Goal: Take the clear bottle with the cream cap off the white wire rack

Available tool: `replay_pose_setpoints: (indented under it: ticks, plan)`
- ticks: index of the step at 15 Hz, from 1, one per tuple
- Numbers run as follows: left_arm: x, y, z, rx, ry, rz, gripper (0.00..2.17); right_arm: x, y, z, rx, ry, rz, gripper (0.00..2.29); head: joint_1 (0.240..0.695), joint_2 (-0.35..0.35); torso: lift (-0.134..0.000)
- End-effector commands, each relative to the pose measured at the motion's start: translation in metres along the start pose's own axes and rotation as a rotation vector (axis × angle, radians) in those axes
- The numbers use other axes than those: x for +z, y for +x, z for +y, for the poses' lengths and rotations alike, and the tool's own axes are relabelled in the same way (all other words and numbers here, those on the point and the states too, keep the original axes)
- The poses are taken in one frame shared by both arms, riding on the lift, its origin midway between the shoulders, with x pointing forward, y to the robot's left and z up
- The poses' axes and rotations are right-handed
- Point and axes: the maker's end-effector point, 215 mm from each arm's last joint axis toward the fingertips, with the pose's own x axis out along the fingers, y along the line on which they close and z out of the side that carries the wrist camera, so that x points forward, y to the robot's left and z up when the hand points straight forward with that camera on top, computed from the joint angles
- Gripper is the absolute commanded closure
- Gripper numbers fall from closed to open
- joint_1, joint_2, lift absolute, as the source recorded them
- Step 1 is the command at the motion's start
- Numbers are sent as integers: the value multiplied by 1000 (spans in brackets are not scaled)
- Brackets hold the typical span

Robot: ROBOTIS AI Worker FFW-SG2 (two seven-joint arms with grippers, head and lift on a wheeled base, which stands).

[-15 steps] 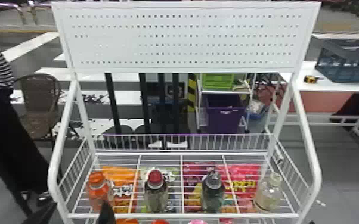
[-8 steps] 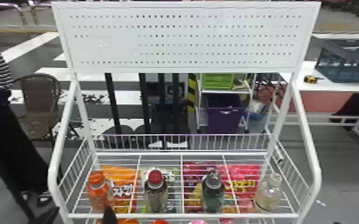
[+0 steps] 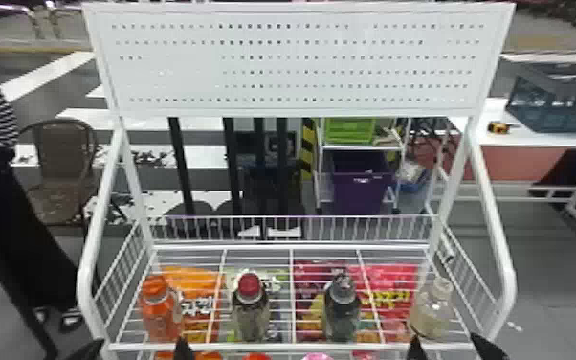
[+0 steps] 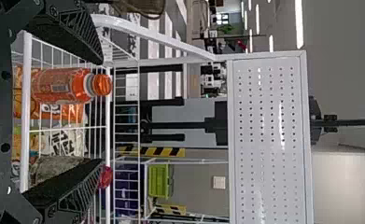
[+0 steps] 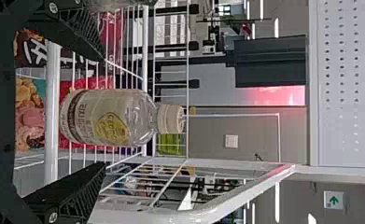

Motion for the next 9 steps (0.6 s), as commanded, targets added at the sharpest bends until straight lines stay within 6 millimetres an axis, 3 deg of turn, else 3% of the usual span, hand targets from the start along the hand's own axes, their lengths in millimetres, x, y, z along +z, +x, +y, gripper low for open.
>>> replay_pose_setpoints:
  ticks: [1, 8, 9]
  plan:
    - [-5, 0, 0, 0, 4, 7, 144, 0, 23, 2, -3, -3, -5, 97, 499, 0, 0]
    - [-2, 0, 0, -1, 4, 3, 144, 8, 79, 1, -15, -31, -1, 110, 499, 0, 0]
    - [-2, 0, 0, 0, 5, 2, 144, 3, 83, 0, -17, -27, 23, 211, 499, 0, 0]
